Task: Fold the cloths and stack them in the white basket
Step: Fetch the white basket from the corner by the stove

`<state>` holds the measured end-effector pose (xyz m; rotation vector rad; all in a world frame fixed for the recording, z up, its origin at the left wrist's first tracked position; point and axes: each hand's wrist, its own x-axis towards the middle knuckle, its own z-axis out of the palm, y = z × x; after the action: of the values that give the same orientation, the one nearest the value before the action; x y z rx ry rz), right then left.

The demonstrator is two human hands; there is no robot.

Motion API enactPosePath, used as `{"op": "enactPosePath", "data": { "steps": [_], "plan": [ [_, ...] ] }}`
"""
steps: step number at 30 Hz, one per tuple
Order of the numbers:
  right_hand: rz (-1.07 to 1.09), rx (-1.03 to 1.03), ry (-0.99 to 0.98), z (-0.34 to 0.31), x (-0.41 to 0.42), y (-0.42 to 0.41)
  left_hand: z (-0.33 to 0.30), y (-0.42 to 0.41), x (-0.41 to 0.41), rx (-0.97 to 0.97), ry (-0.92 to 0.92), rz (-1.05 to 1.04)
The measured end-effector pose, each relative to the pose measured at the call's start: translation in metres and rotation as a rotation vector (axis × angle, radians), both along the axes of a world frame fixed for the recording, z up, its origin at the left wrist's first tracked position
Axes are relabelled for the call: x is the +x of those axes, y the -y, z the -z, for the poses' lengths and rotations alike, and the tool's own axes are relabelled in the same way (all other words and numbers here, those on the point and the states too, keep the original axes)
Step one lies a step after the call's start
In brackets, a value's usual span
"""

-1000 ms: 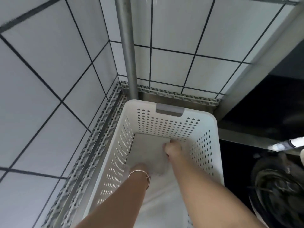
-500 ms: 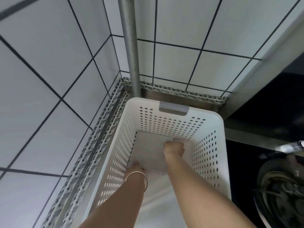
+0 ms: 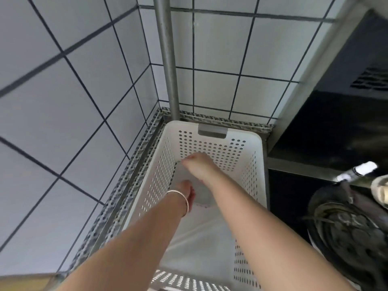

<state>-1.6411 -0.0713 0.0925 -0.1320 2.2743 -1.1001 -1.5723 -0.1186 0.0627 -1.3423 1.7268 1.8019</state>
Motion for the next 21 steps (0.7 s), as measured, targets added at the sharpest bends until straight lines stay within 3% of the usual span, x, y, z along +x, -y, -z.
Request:
{"op": "enactPosePath", "data": {
  "steps": [3, 9, 12, 16, 21],
  "plan": [
    [-0.051, -0.08, -0.18, -0.033, 0.008, -0.012, -0.035, -0.006, -0.001, 0.036, -0.083, 0.03],
    [-0.103, -0.035, -0.315, -0.046, 0.011, -0.041, -0.067, -0.01, 0.001, -0.351, -0.247, 0.3],
    [-0.172, 0.027, -0.372, -0.047, 0.008, -0.057, -0.073, -0.017, 0.019, -0.594, -0.2, 0.368],
    [-0.335, 0.125, -0.494, -0.051, -0.002, -0.078, -0.084, -0.036, 0.057, -0.863, -0.116, 0.272],
    [-0.325, 0.067, -0.522, -0.064, -0.036, -0.095, -0.09, -0.067, 0.111, -0.824, -0.236, -0.091]
  ]
}}
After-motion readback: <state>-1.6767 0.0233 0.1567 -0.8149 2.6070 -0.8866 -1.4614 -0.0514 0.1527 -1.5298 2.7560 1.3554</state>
